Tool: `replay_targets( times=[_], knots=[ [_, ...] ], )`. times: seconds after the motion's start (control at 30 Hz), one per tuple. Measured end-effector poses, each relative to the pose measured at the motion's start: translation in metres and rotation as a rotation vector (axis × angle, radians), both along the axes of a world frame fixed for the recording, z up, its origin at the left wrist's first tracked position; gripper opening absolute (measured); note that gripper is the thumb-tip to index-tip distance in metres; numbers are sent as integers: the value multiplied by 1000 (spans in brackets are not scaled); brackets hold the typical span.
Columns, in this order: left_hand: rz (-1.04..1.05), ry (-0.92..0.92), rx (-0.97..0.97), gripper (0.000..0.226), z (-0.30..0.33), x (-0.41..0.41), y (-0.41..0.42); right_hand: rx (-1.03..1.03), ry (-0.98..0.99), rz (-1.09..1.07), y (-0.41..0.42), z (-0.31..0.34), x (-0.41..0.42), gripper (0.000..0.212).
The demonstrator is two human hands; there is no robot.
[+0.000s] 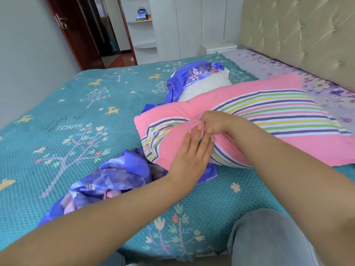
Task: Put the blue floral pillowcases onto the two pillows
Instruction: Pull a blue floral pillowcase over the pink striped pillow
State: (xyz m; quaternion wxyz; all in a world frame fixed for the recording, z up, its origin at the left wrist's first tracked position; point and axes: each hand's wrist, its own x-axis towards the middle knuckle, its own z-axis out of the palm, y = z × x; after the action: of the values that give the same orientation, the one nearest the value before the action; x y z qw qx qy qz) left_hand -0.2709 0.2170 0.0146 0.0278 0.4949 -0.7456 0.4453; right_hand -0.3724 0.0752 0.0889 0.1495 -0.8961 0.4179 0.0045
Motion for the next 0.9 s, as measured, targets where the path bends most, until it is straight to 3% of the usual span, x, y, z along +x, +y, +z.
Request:
replay_targets(
  times=[0.17,0.27,0.33,0.37,0.43,0.5,0.63,0.77,0.9],
  knots=[
    [-5,68,-51,60,25,30,-31,168,-172,-106,5,13,-12,8],
    [33,108,97,77,34,46,-33,142,-248,-146,8,16,-14,5],
    [43,187,248,82,37,57,-35,126,-332,-139,15,13,-14,22],
    [66,284,275,86,40,63,-39,18,-355,-146,22,6,-14,37],
    [152,516,309,83,53,69,-48,-435,-379,-239,48,-22,-15,63],
    [133,689,322,58,73,74,-60,-771,-371,-316,80,-54,-15,79],
    [-101,960,591,22,121,76,-73,-913,-122,-312,85,-87,-38,118],
    [-123,1168,966,24,148,75,-70,-1053,-206,-344,47,-47,-53,111],
    [-19,1265,1267,25,129,85,-65,-908,-144,-114,37,-12,-62,109]
  ],
)
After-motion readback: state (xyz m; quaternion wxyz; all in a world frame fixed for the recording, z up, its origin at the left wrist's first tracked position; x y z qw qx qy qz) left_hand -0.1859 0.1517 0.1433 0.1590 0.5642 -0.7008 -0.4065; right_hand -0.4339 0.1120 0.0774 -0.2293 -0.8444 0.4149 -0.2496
